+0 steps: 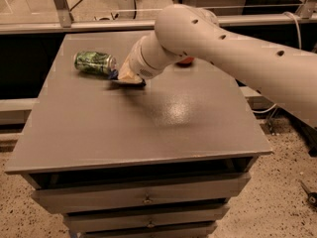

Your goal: Move rxbar blueberry near green can

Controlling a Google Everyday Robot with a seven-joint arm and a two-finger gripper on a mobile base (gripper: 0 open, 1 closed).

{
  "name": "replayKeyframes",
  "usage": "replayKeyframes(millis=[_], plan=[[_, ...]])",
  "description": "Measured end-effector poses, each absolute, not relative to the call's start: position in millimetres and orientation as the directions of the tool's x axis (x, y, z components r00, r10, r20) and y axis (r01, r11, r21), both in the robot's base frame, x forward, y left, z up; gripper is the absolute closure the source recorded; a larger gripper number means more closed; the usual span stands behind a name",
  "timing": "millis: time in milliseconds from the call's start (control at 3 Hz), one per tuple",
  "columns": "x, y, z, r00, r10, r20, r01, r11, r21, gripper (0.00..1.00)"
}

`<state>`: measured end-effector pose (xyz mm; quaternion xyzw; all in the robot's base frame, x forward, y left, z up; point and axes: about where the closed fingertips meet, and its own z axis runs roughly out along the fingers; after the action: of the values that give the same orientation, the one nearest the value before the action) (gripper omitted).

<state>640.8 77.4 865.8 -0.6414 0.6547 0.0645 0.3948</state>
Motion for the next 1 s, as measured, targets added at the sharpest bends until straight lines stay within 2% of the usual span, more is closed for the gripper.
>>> replayKeyframes(millis=[667,1000], plan=[[648.3,84.2,857.2,0.135,-0.786,-0.604,-0.895,0.165,-0.414,0.41],[645.6,84.7,860.5,0.138,-0.78,-0.61,-0.894,0.166,-0.415,0.09]])
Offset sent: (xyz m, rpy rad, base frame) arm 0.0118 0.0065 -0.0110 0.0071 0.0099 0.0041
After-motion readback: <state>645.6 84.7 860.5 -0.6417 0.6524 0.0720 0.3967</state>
